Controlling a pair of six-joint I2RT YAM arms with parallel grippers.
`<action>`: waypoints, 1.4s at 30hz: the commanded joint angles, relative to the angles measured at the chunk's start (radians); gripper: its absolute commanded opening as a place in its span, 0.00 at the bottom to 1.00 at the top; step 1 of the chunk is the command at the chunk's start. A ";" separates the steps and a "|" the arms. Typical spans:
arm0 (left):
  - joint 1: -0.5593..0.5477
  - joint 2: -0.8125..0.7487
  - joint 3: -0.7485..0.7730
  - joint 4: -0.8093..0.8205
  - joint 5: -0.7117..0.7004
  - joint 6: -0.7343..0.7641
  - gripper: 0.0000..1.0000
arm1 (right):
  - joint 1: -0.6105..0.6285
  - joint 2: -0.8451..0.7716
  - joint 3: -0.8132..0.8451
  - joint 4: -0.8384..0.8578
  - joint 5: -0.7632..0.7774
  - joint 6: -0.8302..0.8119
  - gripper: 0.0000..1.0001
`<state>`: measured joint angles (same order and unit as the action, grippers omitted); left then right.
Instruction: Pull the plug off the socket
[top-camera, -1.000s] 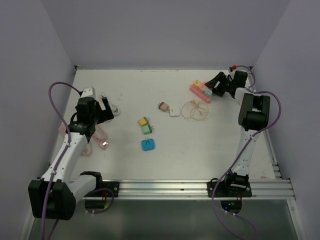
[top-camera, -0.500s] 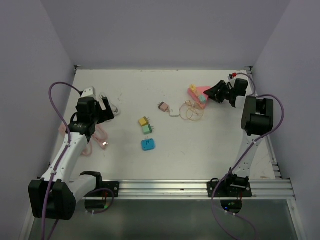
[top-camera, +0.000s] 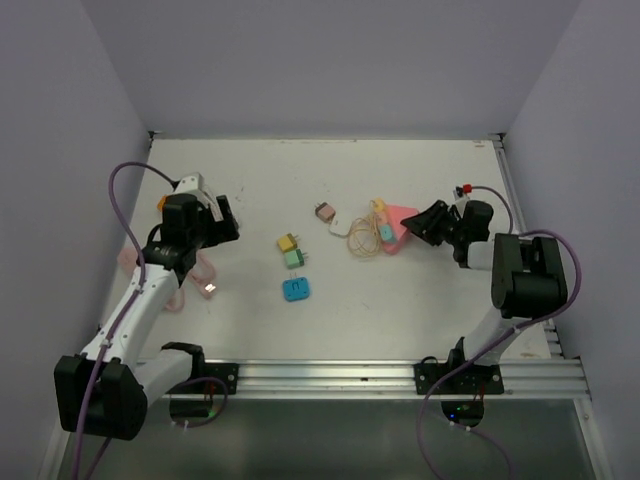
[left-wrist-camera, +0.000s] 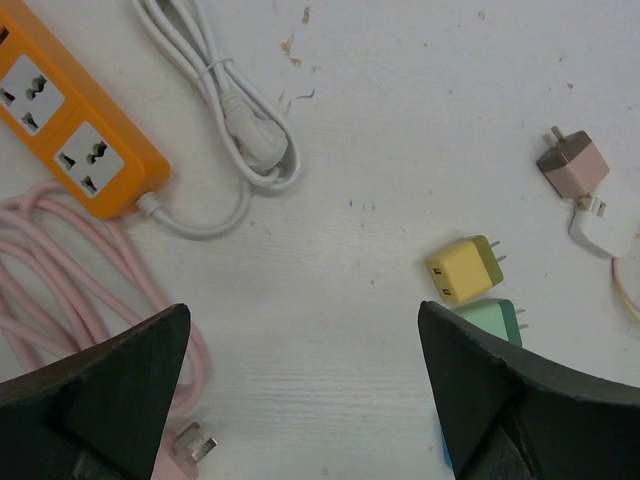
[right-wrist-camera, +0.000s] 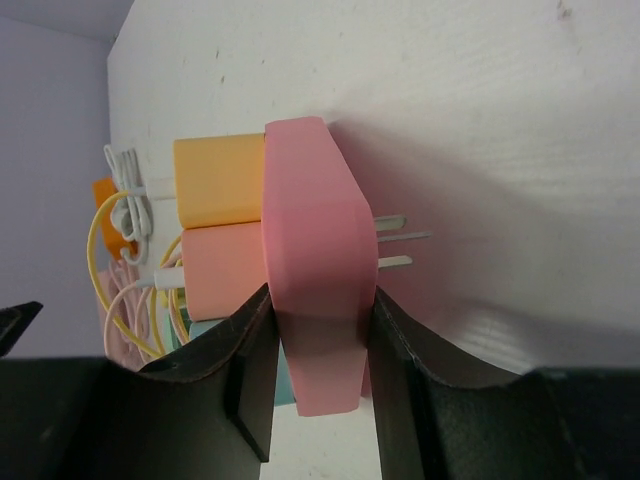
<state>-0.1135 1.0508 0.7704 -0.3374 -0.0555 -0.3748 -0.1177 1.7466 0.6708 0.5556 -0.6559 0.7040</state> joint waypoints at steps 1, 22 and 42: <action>-0.081 0.023 0.023 0.022 0.013 -0.024 1.00 | 0.029 -0.067 -0.103 0.141 0.029 0.054 0.00; -0.871 0.437 0.442 -0.005 -0.245 -0.619 0.99 | 0.107 -0.363 -0.458 0.265 0.154 0.110 0.00; -0.928 0.827 0.685 -0.029 -0.259 -0.717 0.87 | 0.110 -0.251 -0.481 0.409 0.150 0.166 0.00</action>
<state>-1.0367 1.8442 1.4269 -0.3798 -0.2764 -1.0569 -0.0132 1.4757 0.1925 0.9188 -0.5251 0.8806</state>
